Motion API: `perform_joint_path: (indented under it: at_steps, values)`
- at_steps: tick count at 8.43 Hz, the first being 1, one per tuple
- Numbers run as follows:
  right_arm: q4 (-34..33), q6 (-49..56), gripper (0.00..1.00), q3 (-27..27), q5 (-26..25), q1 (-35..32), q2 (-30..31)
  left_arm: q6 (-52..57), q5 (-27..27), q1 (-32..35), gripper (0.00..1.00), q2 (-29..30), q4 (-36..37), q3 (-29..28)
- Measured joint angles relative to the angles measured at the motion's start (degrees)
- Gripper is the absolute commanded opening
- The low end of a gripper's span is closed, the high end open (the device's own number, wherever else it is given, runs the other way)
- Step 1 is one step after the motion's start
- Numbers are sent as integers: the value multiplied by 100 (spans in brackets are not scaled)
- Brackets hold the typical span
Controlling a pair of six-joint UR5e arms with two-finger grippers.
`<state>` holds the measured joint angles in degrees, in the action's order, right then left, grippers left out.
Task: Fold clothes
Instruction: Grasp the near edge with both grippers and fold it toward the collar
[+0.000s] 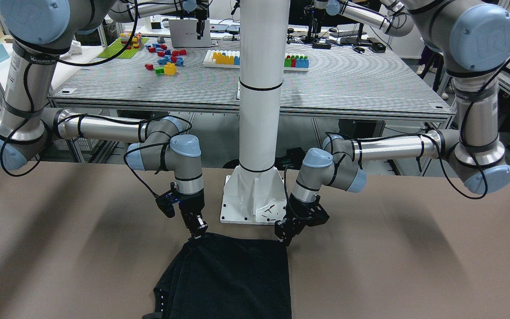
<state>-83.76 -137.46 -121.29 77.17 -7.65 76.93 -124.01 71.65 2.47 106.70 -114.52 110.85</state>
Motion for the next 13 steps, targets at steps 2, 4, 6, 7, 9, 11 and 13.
perform_joint_path:
  at_steps: [2, 4, 6, 7, 9, 11, 13]
  values:
    - [0, 0, 0, -21, 0, 0, 7, -18, 11, -10, 0, -3, 0, 82]
    - [0, -15, 0, -228, -4, -10, 41, -10, 77, 48, 0, -102, 11, 486]
    - [0, -43, 0, -645, 50, -281, 23, -2, 570, 532, 0, -164, 199, 1090]
    - [0, -54, 0, -773, 349, -684, -7, 2, 887, 928, 0, -9, 455, 1235]
    - [-13, -65, 0, -716, 1413, -1696, -199, 58, 1486, 1870, 0, 509, 833, 1065]
    - [-16, -13, 0, 4, 1946, -2538, -739, 257, 2244, 2880, 0, 1297, 922, 205]
    - [15, 269, 7, 965, 2115, -3037, -1336, 431, 2484, 3466, 0, 1978, 876, -834]
